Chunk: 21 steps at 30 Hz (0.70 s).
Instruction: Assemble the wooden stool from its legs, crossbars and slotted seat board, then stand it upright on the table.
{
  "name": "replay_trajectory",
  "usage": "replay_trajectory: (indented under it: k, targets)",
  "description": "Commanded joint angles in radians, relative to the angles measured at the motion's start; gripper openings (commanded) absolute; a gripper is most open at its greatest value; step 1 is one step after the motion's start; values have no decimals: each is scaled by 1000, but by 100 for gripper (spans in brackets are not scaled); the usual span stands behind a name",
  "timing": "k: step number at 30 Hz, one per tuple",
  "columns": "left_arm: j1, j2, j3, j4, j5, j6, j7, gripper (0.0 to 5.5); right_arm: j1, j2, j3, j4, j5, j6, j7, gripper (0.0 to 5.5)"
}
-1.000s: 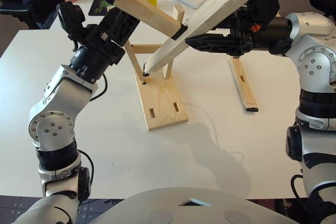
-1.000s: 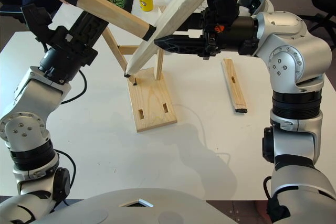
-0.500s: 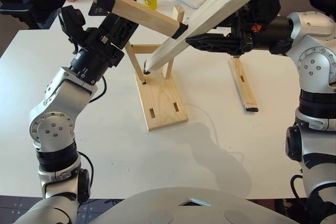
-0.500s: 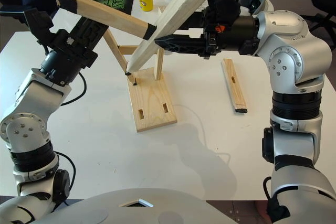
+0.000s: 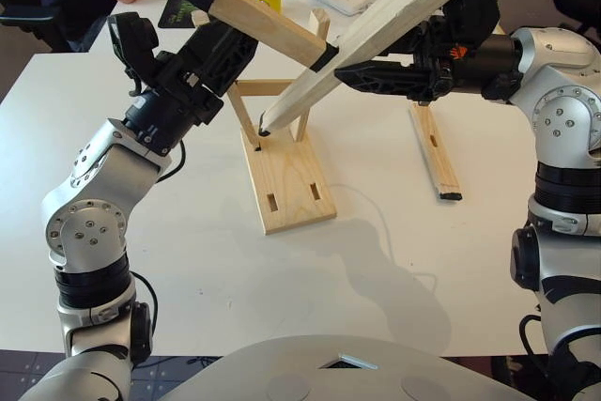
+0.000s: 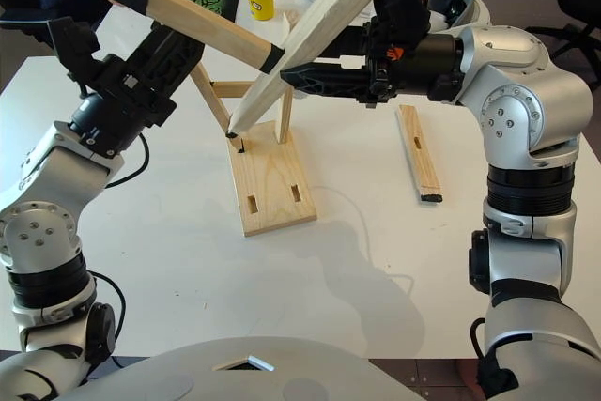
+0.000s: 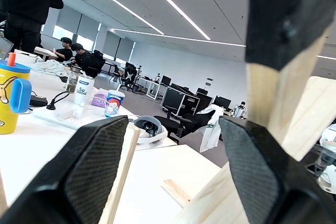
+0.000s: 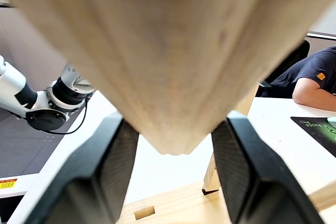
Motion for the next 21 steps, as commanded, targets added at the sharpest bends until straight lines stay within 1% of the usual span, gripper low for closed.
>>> replay_trajectory:
  k: [1,12,14,19,21]
  targets:
    - [7,19,-4,-13,9,13,-24,321,-5,3,-7,-6,9,3,-4,206]
    - [30,48,8,-63,-53,29,-98,321,-5,-6,1,29,-14,-10,15,206]
    - [31,47,9,-64,-56,27,-95,298,-6,-5,1,29,-14,-8,15,206]
    - [8,12,5,-55,-41,0,-54,221,-6,1,4,13,-6,3,9,206]
    - [8,9,4,-59,-42,-1,-47,201,-8,1,5,14,-7,3,9,206]
